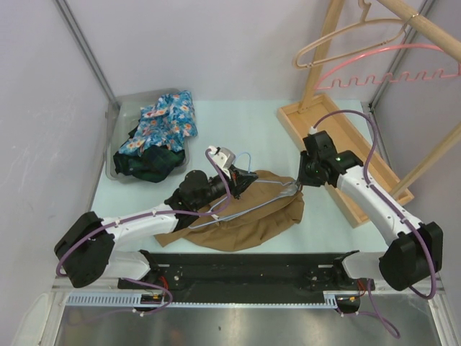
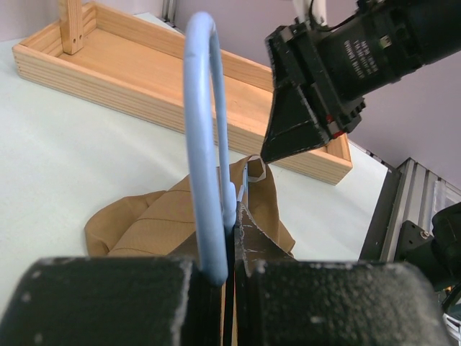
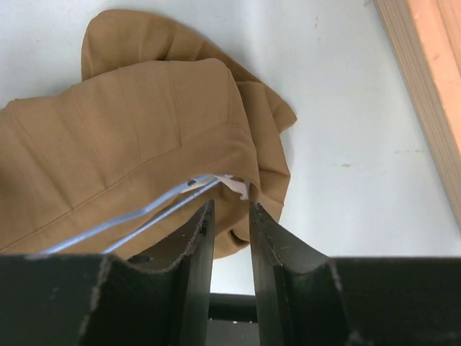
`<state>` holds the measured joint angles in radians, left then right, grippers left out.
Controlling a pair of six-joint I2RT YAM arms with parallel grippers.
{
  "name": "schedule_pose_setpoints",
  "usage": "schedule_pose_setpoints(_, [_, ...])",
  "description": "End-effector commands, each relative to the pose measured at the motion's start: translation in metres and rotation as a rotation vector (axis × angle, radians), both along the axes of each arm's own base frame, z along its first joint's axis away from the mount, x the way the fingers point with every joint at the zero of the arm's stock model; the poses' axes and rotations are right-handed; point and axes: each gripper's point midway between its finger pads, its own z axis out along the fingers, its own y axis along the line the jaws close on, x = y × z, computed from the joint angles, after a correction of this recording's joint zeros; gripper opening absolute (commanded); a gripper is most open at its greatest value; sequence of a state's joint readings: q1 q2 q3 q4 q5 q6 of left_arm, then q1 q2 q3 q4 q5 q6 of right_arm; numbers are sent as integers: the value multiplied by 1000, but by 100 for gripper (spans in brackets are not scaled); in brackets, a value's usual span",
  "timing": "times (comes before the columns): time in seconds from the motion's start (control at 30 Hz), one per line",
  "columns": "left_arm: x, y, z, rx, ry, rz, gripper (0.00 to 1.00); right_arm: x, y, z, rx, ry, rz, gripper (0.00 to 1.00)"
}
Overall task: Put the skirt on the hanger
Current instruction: Place skirt on hanger
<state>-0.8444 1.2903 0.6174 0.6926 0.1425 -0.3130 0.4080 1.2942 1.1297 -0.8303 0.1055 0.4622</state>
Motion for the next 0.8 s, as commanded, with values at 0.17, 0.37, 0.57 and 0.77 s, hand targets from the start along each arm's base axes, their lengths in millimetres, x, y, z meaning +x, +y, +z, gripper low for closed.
schedule_pose_setpoints(0.17, [-6,-3,33,-68,-68,-28,0,24,-9,-6,-129,-74,-33,29])
schedule_pose_setpoints(0.37, [-7,-3,34,-70,-66,-32,0,28,-10,-10,-156,-77,-42,19])
schedule_pose_setpoints(0.57, [-7,-4,33,-68,-62,-33,0,28,-8,-13,-148,-67,-34,1])
schedule_pose_setpoints(0.77, [-7,-5,33,-70,-62,-38,0,29,-4,-2,-112,-100,-32,0])
